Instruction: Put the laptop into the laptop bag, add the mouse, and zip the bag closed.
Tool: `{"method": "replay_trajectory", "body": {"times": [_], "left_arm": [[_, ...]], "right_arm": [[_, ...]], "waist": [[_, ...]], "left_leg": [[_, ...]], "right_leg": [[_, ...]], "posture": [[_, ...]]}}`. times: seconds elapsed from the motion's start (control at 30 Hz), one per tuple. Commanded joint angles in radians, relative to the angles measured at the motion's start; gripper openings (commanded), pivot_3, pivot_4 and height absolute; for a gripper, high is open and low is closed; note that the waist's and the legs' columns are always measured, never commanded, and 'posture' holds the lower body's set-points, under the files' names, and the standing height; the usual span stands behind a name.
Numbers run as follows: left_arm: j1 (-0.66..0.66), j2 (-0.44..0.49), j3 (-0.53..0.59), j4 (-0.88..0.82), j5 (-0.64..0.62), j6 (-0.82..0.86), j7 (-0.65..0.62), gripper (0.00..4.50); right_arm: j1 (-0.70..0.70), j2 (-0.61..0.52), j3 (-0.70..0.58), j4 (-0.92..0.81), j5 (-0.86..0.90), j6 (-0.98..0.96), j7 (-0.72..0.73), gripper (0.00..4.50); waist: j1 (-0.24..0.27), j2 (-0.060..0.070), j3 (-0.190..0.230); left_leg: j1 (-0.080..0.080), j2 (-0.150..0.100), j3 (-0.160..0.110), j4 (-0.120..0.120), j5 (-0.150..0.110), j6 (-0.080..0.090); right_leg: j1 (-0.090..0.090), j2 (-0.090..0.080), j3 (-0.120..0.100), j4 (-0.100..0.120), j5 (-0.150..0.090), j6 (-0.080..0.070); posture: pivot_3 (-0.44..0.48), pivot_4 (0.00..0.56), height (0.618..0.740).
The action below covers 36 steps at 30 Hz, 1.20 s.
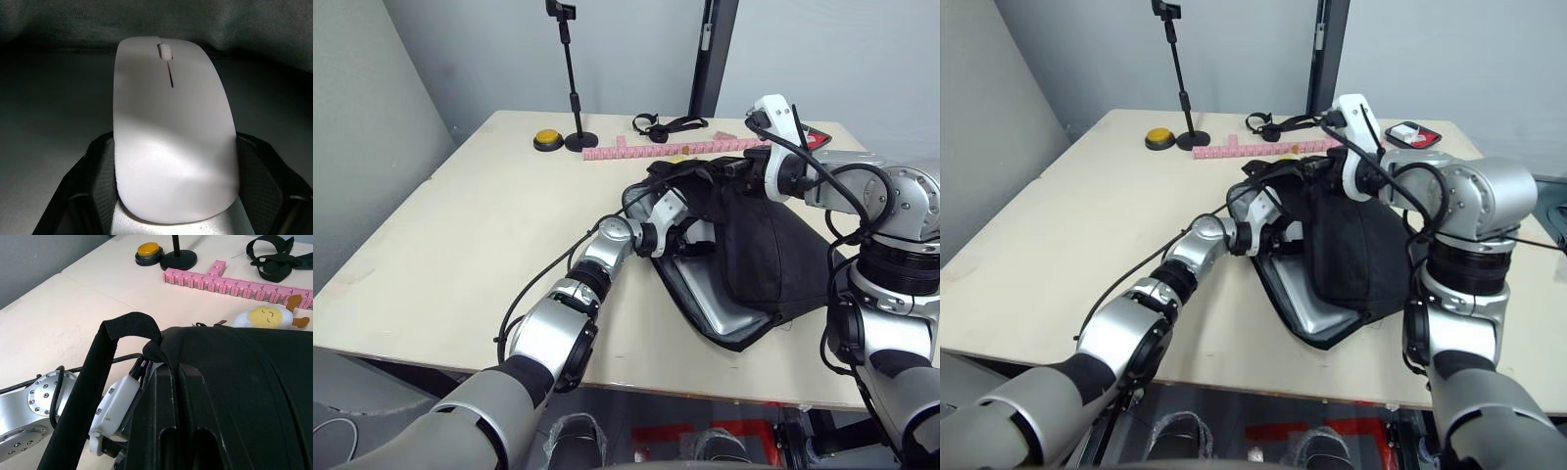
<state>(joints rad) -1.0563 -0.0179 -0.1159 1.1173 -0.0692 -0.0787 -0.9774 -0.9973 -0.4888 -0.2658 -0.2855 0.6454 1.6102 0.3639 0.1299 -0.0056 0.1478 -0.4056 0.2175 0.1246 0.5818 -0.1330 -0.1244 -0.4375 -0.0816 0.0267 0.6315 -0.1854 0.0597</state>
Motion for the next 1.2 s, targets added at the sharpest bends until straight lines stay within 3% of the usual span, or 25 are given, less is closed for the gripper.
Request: {"method": "replay_trajectory", "body": {"times": [0.03, 0.33, 0.53, 0.77, 0.93, 1.2], "left_arm": [[0.011, 0.023, 0.022, -0.035, -0.009, 0.000, -0.021, 4.48], [0.150, 0.151, 0.009, -0.331, -0.064, 0.143, -0.192, 4.48], [0.309, 0.355, -0.031, -0.714, -0.104, 0.299, -0.336, 4.48], [0.414, 0.612, 0.075, -1.041, -0.329, 0.557, -0.474, 4.48], [0.419, 0.717, 0.136, -1.089, -0.433, 0.684, -0.475, 4.48], [0.402, 0.846, 0.219, -1.060, -0.506, 0.746, -0.485, 4.48]], "right_arm": [[-0.052, -0.010, -0.044, -0.053, 0.028, 0.004, 0.008, 0.00], [-0.047, -0.028, -0.043, -0.044, 0.027, 0.003, 0.017, 0.00], [-0.044, -0.056, -0.030, -0.023, 0.027, -0.020, 0.035, 0.00], [0.004, -0.121, 0.005, -0.008, 0.062, -0.073, 0.130, 0.00], [0.043, -0.158, 0.040, 0.022, 0.064, -0.127, 0.179, 0.00], [0.084, -0.192, 0.115, -0.011, 0.112, -0.163, 0.273, 0.00]], "waist": [[0.000, 0.000, 0.000], [-0.003, 0.000, 0.000], [-0.008, 0.001, 0.001], [-0.008, 0.002, 0.001], [-0.011, 0.003, 0.002], [-0.017, 0.003, 0.002]], "left_leg": [[0.000, 0.000, 0.000, 0.000, 0.000, 0.000], [0.000, 0.000, 0.000, -0.001, 0.000, 0.000], [0.000, 0.000, 0.000, -0.002, 0.000, 0.000], [0.000, 0.000, 0.000, -0.002, -0.001, -0.001], [0.000, 0.001, 0.000, -0.003, -0.001, -0.002], [0.000, 0.001, 0.000, -0.002, -0.001, -0.002]], "right_leg": [[0.000, 0.000, 0.000, 0.000, 0.000, 0.000], [0.000, 0.000, 0.000, -0.001, 0.000, 0.000], [-0.001, 0.000, -0.001, -0.001, -0.001, -0.001], [-0.001, 0.000, -0.001, -0.001, -0.001, -0.001], [-0.001, 0.000, -0.001, -0.001, -0.002, -0.001], [-0.001, 0.000, -0.001, -0.001, -0.001, -0.001]], "posture": [[0.000, 0.150, 0.739], [0.000, 0.150, 0.739], [0.000, 0.150, 0.739], [0.000, 0.150, 0.739], [0.000, 0.150, 0.739], [0.000, 0.150, 0.739]]}}
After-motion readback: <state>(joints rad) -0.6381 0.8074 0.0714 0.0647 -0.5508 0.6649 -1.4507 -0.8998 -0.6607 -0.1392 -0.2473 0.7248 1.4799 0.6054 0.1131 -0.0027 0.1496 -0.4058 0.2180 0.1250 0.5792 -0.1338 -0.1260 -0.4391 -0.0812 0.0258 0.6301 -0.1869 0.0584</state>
